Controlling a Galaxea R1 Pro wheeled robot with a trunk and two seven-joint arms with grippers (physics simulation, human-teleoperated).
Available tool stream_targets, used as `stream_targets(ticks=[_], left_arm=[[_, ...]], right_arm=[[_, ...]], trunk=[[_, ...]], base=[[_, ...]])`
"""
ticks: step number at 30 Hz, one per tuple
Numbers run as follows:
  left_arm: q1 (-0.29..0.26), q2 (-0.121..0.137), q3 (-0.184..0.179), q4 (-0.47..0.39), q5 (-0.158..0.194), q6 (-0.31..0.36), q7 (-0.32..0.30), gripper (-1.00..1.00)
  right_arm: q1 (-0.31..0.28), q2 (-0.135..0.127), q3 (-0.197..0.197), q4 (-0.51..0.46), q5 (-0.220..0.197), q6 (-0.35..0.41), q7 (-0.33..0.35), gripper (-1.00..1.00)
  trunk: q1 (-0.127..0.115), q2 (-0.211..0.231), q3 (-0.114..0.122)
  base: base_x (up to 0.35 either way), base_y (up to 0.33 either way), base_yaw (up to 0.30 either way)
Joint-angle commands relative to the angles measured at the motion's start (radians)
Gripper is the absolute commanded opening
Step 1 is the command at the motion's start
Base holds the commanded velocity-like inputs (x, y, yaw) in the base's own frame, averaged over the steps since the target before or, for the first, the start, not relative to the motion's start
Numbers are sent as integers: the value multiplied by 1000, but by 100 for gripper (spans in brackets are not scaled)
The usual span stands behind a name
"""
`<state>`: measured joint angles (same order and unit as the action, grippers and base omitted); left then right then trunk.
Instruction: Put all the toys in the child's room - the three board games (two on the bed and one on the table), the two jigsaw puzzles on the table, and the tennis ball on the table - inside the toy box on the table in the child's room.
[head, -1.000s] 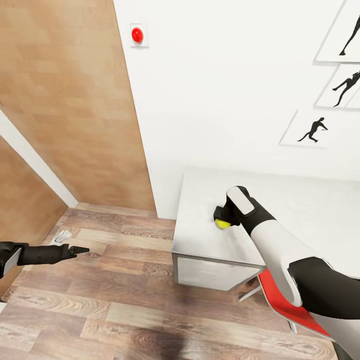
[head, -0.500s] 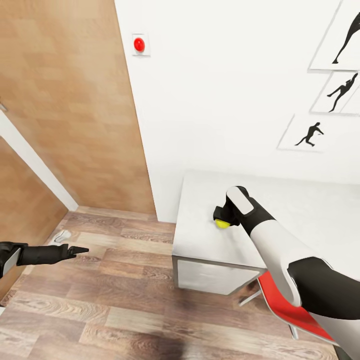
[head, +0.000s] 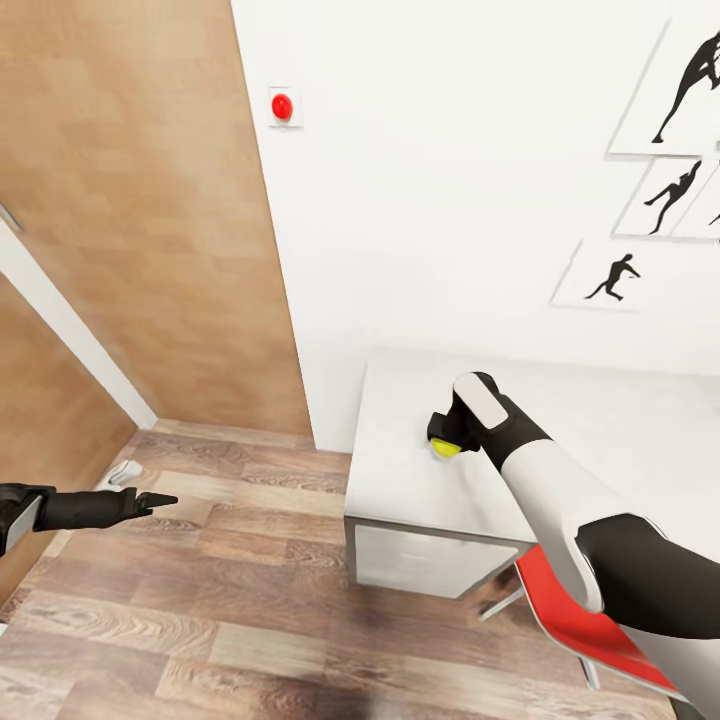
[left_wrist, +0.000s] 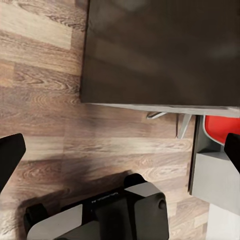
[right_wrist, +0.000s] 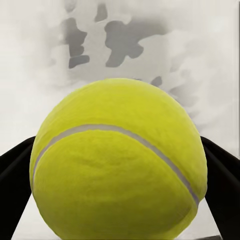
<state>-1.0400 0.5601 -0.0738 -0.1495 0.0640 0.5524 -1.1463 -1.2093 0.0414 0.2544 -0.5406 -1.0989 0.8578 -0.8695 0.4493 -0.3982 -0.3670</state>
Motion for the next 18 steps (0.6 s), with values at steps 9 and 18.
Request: stream_targets(ticks=[9, 18], left_arm=[[-1, 0, -9, -1, 7, 8, -1, 100], [-1, 1, -8, -1, 7, 6, -2, 100]], right_arm=[[-1, -4, 5, -1, -10, 1, -8, -100], [-1, -8, -15, -1, -11, 1, -8, -100]], trunk=[[1, -2, 13], [1, -2, 28]], base=[[0, 0, 0], [0, 0, 0]])
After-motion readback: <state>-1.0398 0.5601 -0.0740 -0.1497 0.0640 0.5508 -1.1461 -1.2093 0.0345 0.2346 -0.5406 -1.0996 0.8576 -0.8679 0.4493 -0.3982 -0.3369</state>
